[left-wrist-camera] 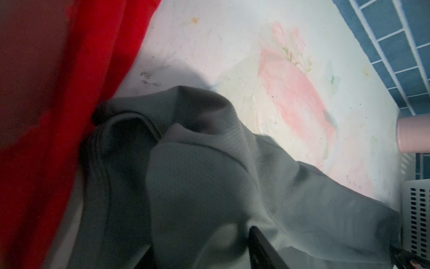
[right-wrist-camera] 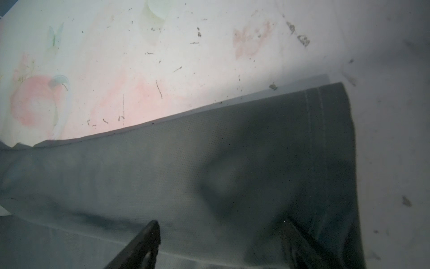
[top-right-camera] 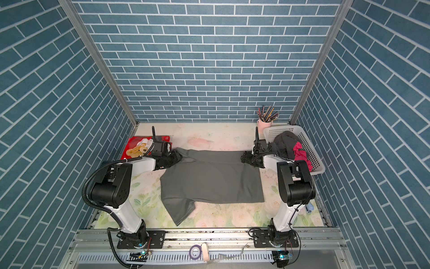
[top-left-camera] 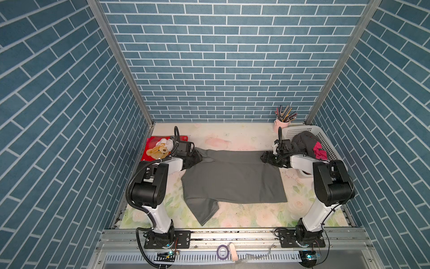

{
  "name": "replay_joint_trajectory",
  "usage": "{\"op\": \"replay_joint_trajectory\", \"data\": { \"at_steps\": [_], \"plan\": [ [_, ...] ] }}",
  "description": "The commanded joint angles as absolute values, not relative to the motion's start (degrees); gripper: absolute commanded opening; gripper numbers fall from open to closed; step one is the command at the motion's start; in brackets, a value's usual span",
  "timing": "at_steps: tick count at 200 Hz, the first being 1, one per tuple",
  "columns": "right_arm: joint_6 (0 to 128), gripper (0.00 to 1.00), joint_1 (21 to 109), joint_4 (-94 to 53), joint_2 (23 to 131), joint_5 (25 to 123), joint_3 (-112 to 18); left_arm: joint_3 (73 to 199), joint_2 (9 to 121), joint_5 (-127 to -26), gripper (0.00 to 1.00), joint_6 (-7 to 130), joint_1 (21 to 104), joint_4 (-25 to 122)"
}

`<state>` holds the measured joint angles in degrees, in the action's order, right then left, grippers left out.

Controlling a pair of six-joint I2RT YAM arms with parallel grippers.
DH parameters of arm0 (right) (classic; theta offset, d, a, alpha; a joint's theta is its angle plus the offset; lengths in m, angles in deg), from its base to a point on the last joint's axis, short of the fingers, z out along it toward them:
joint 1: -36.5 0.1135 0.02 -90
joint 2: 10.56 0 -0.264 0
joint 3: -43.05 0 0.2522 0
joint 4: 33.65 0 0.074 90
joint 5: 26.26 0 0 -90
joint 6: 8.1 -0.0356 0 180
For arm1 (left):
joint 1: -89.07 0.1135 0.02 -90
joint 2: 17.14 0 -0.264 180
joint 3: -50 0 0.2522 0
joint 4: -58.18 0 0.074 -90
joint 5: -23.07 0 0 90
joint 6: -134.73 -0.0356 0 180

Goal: Fold and stack the t-shirts

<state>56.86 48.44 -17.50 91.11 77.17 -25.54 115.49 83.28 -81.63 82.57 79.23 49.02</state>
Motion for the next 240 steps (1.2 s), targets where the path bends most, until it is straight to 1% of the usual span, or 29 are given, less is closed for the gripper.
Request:
{"op": "replay_joint_trajectory", "data": {
  "at_steps": [1,26,56,79,108,157,173,184,195,218,240],
  "plan": [
    [57.01,0.83,48.36,-13.72,93.96,76.75,-24.17,114.33,80.36,-83.48,0.47,83.17,78.97,49.07],
    [56.85,0.83,48.36,-13.95,93.76,76.84,-23.64,114.22,79.46,-86.54,0.31,84.29,78.99,49.66],
    [56.75,0.83,48.36,-14.07,93.51,76.92,-23.40,114.90,78.92,-90.63,0.15,85.59,78.96,50.29],
    [56.61,0.83,48.36,-14.18,93.41,76.79,-23.35,115.44,79.05,-93.91,0.00,86.46,79.07,49.88],
    [56.70,0.83,48.36,-14.05,93.39,76.88,-23.36,116.90,79.05,-98.24,0.00,88.12,79.61,48.54],
    [56.76,0.83,48.36,-13.99,94.54,76.66,-23.36,119.44,79.63,-108.69,0.00,97.82,84.57,52.01],
    [56.58,0.83,48.36,-14.26,94.56,76.68,-23.27,119.80,81.41,-112.12,0.00,101.78,86.38,55.12],
    [56.58,0.83,48.36,-14.17,94.73,76.66,-23.27,118.60,82.57,-114.63,0.00,106.02,87.43,60.09],
    [56.51,0.83,48.32,-14.15,94.71,76.55,-23.27,117.55,83.31,-114.95,0.00,108.31,87.95,63.48],
    [56.67,0.83,48.36,-14.11,94.88,76.58,-23.27,120.12,86.58,-115.14,0.00,107.20,87.76,61.98],
    [56.61,0.83,48.29,-14.27,94.89,76.63,-23.26,122.22,89.00,-114.16,0.12,107.08,87.66,62.53]
  ]
}}
